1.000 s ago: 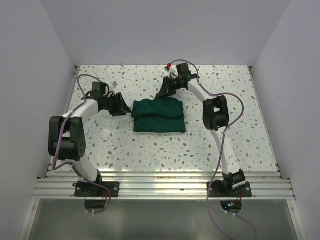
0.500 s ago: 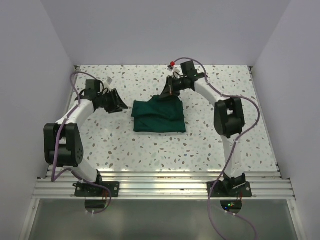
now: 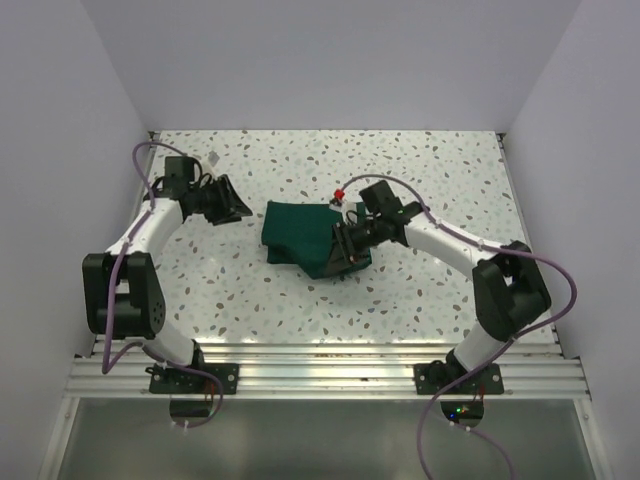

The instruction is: Prepare the surgical pack

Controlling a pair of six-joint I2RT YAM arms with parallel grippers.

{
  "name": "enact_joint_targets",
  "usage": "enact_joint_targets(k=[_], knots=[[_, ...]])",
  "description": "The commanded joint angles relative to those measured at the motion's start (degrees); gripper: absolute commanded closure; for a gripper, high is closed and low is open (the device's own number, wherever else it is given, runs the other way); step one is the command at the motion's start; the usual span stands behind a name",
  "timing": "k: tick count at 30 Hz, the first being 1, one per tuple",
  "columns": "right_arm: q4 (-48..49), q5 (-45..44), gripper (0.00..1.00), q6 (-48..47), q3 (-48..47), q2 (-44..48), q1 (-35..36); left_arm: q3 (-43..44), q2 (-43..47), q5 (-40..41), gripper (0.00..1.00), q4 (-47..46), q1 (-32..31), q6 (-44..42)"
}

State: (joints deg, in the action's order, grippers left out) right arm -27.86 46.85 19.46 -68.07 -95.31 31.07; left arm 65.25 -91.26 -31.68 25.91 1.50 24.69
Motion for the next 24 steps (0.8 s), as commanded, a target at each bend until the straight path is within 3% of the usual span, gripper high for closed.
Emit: enact_joint_targets(k=[1,3,5,6,11,14,16,18,20,24], knots=[[-0.44,-2.54,0.58,0.05,6.81,5.39,0.22,-0.21,3.9,-2.42,0.54,1.42,0.35,-0.34],[-2.55,-4.48,0.45,-0.65,5.94,7.85,-0.04,-1.09,4.77,-3.56,0.54,1.69,0.35,-0.87],[-5.01,-8.95,0.08,-0.4,3.75,9.6,-0.92,-1.88,5.13,-6.19,0.54,1.25,0.35,-1.04],[-5.28,-10.36,0.01,0.13,1.65,9.96,-2.75,-2.23,5.04,-7.07,0.54,0.72,0.26,-1.04],[0.6,-13.1,0.01,6.97,-1.88,8.92,-9.0,-2.85,2.24,-11.2,0.59,0.2,-0.53,-1.49],[-1.49,-12.23,0.01,7.17,-7.85,2.34,-10.5,-3.38,0.04,-12.52,0.62,-1.91,-1.06,-0.08],[-3.08,-8.46,0.37,6.55,-12.16,-3.73,-10.68,-3.2,-1.81,-13.23,0.64,-3.67,-3.07,0.97],[-2.99,-5.12,0.93,7.95,-12.79,-6.89,-10.68,-2.85,-4.34,-13.49,0.65,-4.38,-4.74,1.24],[-1.07,-3.79,0.99,8.83,-11.39,-8.66,-10.59,-2.41,-7.5,-13.49,0.67,-4.9,-6.15,1.07],[-1.41,-4.84,1.0,6.82,-6.21,-8.67,-10.94,-3.38,-11.3,-13.32,0.73,-5.87,-6.59,0.98]])
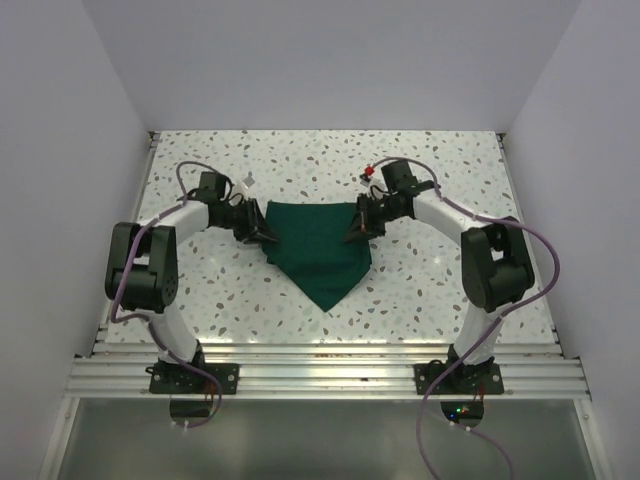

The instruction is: Prepare the surgical pack

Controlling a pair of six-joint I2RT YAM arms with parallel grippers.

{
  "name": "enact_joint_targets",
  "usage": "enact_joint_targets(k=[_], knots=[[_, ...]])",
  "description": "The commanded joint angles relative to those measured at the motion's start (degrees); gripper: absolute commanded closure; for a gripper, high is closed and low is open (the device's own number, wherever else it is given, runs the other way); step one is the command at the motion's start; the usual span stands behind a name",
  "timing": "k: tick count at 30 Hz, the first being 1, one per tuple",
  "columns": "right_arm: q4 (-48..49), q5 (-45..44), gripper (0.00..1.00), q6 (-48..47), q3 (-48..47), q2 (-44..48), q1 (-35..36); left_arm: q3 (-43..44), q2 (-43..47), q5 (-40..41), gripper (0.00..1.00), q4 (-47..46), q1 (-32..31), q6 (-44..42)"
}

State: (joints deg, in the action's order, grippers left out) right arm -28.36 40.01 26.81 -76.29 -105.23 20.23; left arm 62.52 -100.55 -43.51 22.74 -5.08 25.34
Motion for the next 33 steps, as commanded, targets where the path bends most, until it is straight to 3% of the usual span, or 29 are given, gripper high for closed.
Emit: enact_joint_targets(k=[1,10,14,20,27,33], knots=[[-2.04,2.18,1.0,-1.14,2.89,1.26,-0.28,-1.34,-2.36,-1.06,0.75,-2.7,-0.02,0.06],[-10.13,-6.6,1.0,-8.34,9.32,3.98,-2.91,-8.73,-1.05,1.58,0.78,1.16,-0.1,-5.74],[-12.33,-8.81,1.0,-8.97,9.67,4.07,-2.92,-11.37,4.64,2.11,0.78,3.44,-0.1,-6.27],[-8.47,-5.38,0.99,-4.66,14.15,6.26,-2.91,-9.62,14.49,5.79,0.72,10.29,-0.02,-6.53],[-3.74,-4.76,0.98,-2.64,17.58,5.39,-2.91,-3.82,19.43,13.34,0.63,16.01,-0.02,-7.94],[0.31,-6.52,0.98,-0.71,13.72,0.65,-2.83,-2.31,22.33,21.61,0.7,18.39,-0.1,-6.27]])
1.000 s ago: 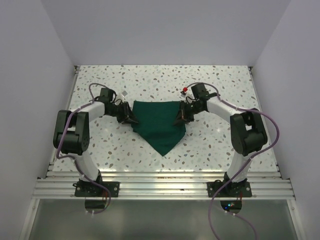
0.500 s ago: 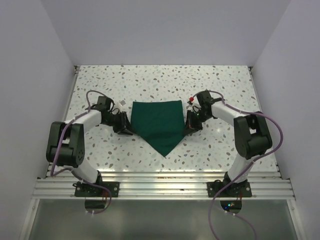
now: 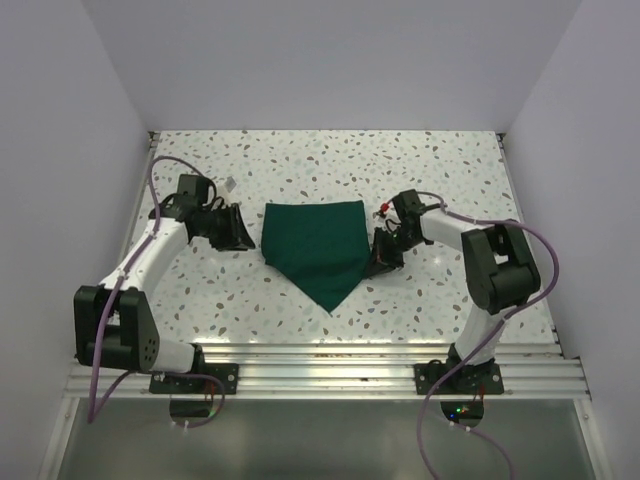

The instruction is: Prepare the surgical pack

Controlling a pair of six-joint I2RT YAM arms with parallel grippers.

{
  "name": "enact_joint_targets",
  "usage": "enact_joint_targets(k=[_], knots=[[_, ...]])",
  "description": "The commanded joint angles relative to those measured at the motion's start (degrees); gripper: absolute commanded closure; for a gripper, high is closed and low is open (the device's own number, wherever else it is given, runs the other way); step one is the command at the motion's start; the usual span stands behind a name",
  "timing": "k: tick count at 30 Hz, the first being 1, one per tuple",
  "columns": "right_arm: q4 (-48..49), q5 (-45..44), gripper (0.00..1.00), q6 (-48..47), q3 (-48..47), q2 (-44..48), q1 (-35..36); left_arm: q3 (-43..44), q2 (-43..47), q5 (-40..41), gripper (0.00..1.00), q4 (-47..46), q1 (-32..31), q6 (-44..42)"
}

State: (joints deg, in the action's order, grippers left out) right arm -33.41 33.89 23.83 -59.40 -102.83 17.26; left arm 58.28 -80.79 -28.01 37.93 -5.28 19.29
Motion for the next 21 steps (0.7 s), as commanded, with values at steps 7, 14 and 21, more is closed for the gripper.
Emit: enact_joint_targets(k=[7,14,21], knots=[[3.71,-2.07,0.92,3.76,-19.77,-14.31,-0.47,1.13,6.61,11.83,0.62,4.16,-3.76,3.04],[-4.3,-3.65,0.78,5.08,-47.81,-28.65,-0.73,7.45,4.95,21.68,0.56,7.5,-12.99,4.62],[-10.18,-9.18,0.13,1.49,-43.89,-22.35,-3.45,13.87,-4.36,33.25,0.53,7.94,-23.62,5.58]])
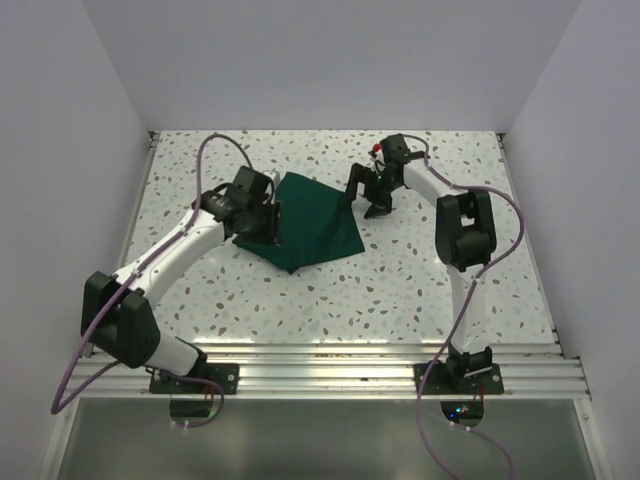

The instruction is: Prepare the surgical pack

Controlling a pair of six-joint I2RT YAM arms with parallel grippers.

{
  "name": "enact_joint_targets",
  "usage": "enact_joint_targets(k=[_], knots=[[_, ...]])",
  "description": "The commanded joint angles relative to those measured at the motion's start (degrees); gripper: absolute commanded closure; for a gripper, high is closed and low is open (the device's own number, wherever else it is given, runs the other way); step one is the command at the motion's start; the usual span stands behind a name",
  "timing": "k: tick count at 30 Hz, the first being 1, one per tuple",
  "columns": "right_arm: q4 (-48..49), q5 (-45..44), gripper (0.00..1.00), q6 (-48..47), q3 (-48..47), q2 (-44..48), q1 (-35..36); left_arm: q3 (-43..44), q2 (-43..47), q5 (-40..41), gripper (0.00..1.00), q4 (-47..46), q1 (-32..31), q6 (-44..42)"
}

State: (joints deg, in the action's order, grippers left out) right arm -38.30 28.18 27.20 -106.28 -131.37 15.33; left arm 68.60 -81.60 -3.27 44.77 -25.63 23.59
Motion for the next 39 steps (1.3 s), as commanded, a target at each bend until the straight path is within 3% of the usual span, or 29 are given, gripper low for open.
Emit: enact_joint_targets(k=[1,8,14,24,39], knots=[[-5.2,-4.62,0.01,-3.19,5.18,7.95,-2.06,4.52,-6.43,10.45,0.52,1.54,-6.25,1.19],[-1.78,-4.54,0.01,-6.2,29.51,28.42,-3.73,15.92,-20.42,24.35,0.46,6.89,-17.69,1.19],[0.69,-2.34,0.01,-6.02,41.49,38.2,-5.58,22.8,-30.45,34.37,0.44,11.82,-22.8,2.24],[3.23,-1.03,0.01,-5.41,47.48,43.22,-5.58,22.46,-35.03,42.37,0.43,10.78,-24.29,1.11],[4.82,0.47,0.01,-4.61,48.97,43.13,-5.58,24.22,-38.89,39.74,0.44,9.63,-24.29,-0.66]])
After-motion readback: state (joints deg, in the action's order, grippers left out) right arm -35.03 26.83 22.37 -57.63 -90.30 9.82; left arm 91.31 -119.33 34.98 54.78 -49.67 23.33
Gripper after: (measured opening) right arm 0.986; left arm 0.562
